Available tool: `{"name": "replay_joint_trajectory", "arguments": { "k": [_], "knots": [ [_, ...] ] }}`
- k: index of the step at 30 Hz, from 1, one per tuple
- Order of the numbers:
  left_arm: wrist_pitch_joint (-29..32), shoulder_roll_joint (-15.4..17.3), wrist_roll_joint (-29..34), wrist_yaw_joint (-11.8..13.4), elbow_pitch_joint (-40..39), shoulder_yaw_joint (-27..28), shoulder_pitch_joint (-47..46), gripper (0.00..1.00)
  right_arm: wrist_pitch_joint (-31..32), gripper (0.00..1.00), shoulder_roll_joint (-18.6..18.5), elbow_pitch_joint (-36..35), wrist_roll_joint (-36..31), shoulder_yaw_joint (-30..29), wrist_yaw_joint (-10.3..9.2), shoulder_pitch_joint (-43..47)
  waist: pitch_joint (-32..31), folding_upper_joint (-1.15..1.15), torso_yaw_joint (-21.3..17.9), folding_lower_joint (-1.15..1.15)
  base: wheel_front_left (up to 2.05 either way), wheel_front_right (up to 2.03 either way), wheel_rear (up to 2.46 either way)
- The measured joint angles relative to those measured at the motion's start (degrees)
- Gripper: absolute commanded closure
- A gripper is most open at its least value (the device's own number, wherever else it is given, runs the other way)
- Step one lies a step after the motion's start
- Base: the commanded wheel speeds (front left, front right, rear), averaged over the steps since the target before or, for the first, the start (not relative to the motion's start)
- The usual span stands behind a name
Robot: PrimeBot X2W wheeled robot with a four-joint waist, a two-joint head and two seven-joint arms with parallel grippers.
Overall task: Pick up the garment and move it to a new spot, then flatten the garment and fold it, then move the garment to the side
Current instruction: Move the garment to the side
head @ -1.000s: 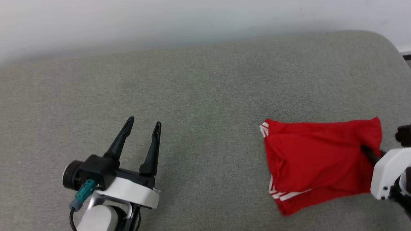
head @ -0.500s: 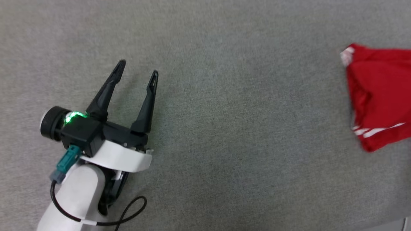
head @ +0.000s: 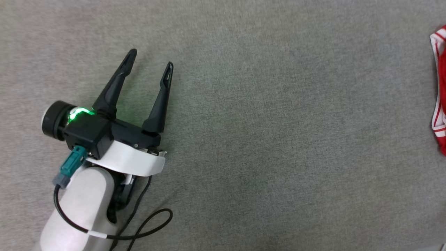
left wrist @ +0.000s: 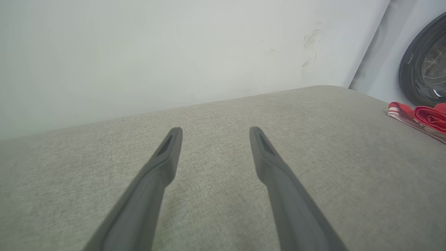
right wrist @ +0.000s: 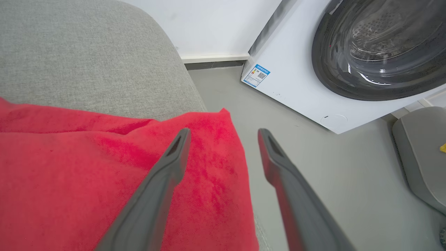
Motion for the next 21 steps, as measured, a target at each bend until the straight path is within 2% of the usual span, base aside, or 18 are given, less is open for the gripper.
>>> {"name": "replay_joint_trajectory", "arguments": {
  "k": [4,11,15,21],
  "knots": [
    [-0.48,-1.70,-1.01,0.56,1.71,0.20,1.32,0.00,-5.63,0.00,0.10,2.42,-3.04,-0.54,-0.01,0.01,-2.94,0.00,0.70,0.00,0.00,0.00,0.00],
    [-0.99,-4.83,-2.98,2.41,5.28,1.99,6.93,0.00,-13.33,0.00,2.30,2.61,-2.02,5.23,-0.01,3.93,-10.25,0.00,2.10,-0.01,0.00,0.00,0.00],
    [-1.00,-6.25,-3.71,3.02,6.48,3.32,10.39,0.00,-15.62,0.00,4.92,-0.31,0.13,8.59,-0.01,8.42,-14.69,0.00,3.18,-0.02,0.00,0.00,0.00],
    [-1.08,-8.18,-4.13,3.44,8.24,5.66,14.61,0.00,-15.32,0.00,10.60,-7.48,1.88,12.10,-0.01,16.16,-20.26,0.00,6.02,-0.02,0.00,0.00,0.00]
  ]
}}
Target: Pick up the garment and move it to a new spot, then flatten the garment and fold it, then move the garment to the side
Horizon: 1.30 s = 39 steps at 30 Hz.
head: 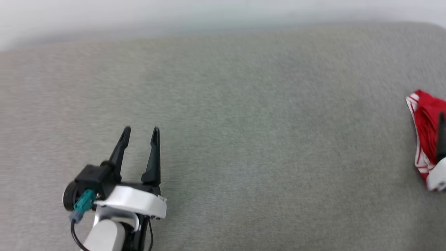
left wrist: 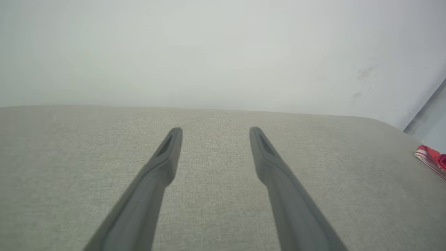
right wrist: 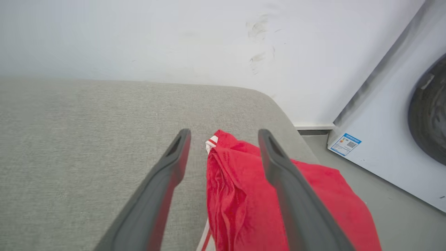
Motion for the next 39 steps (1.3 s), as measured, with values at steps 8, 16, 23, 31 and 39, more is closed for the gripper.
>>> {"name": "replay_joint_trajectory", "arguments": {
  "k": [8,16,23,31,39],
  "knots": [
    [-0.09,-1.58,-0.02,-0.11,2.89,2.79,5.10,0.00,4.20,0.00,9.95,-14.04,-0.54,4.30,0.00,11.70,-6.61,0.00,4.92,0.00,0.00,0.00,0.00],
    [-0.09,-1.29,1.82,-0.65,5.02,3.34,9.30,0.00,8.36,0.00,12.77,-25.97,1.71,7.59,0.00,21.94,-12.86,0.00,8.30,0.00,0.00,0.00,0.00],
    [-0.09,-1.22,2.83,-0.73,4.89,3.05,11.83,0.00,11.03,0.00,13.13,-32.99,4.01,7.97,0.00,29.37,-16.02,0.00,8.71,0.00,0.00,0.00,0.00],
    [-0.09,-1.32,2.85,-0.68,4.76,2.72,13.75,0.00,12.43,0.00,13.14,-36.75,6.79,7.42,-0.01,33.94,-17.59,0.00,8.10,0.01,0.00,0.00,0.00],
    [-0.09,-1.24,2.81,-0.69,4.99,2.25,13.81,0.00,13.40,0.00,13.14,-37.51,7.02,7.71,-0.01,34.34,-18.08,0.00,7.88,0.01,0.00,0.00,0.00]
  ]
}}
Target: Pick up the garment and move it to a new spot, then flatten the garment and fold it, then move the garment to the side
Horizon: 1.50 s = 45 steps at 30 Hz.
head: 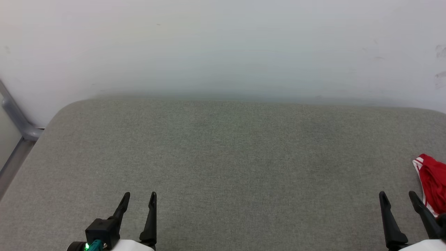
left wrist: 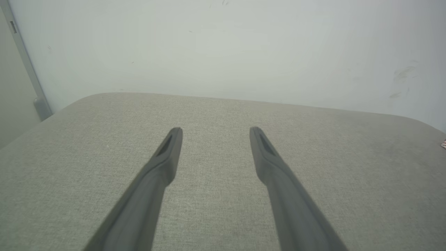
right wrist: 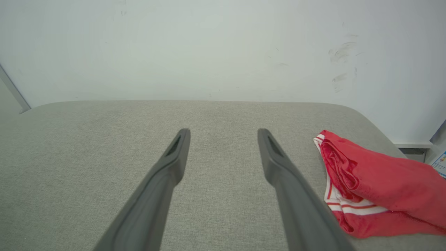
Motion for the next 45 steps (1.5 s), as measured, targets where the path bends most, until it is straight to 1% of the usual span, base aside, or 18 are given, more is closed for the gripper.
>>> {"name": "replay_joint_trajectory", "arguments": {
  "k": [5,6,11,26,45],
  "knots": [
    [0.00,0.12,-0.07,-0.10,0.12,-0.27,-0.02,0.00,0.01,0.00,0.01,0.02,-0.05,0.11,0.00,-0.03,0.00,0.00,0.07,0.00,0.00,0.00,0.00],
    [0.01,0.07,-0.11,-0.20,0.27,-0.37,0.03,1.00,0.00,1.00,0.01,0.23,-0.05,0.11,0.01,0.00,0.03,0.00,0.10,0.00,0.00,0.00,0.00],
    [0.58,-0.49,-1.21,-0.29,2.50,-0.70,1.38,1.00,0.11,1.00,0.19,3.25,0.89,0.10,0.01,0.25,0.07,0.00,0.04,0.01,0.00,0.00,0.00],
    [4.77,-2.08,-15.24,-2.24,3.09,3.07,-0.01,1.00,-0.01,1.00,0.23,8.44,17.29,0.74,0.01,-2.86,0.63,0.00,-0.44,0.01,0.00,0.00,0.00],
    [8.93,-3.83,-29.89,-4.16,3.57,6.87,-2.27,1.00,-0.48,1.00,0.23,13.86,34.19,1.33,0.00,-7.23,1.31,0.00,-1.03,0.01,0.00,0.00,0.00]
  ]
}}
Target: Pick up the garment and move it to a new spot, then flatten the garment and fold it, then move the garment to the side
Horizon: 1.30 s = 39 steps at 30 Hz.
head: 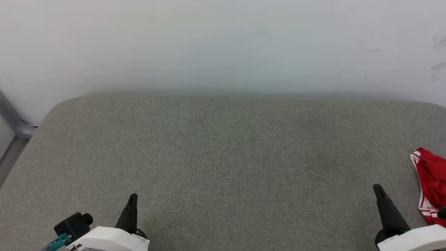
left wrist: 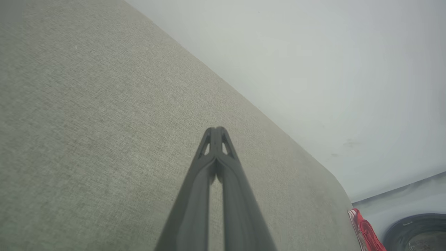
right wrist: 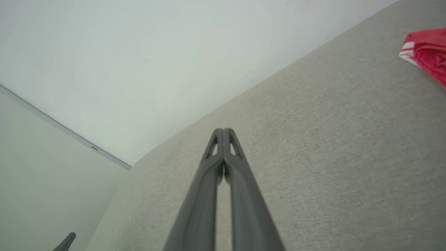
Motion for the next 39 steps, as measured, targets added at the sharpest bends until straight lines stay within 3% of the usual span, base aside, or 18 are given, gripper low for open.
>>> {"name": "replay_joint_trajectory", "arguments": {
  "k": [39],
  "knots": [
    [6.72,-2.78,-22.64,-3.33,0.82,6.02,-3.52,1.00,-0.54,1.00,-0.01,8.42,26.06,0.90,-0.01,-6.67,1.40,0.00,-1.22,0.00,0.00,0.00,0.00]
  ]
}}
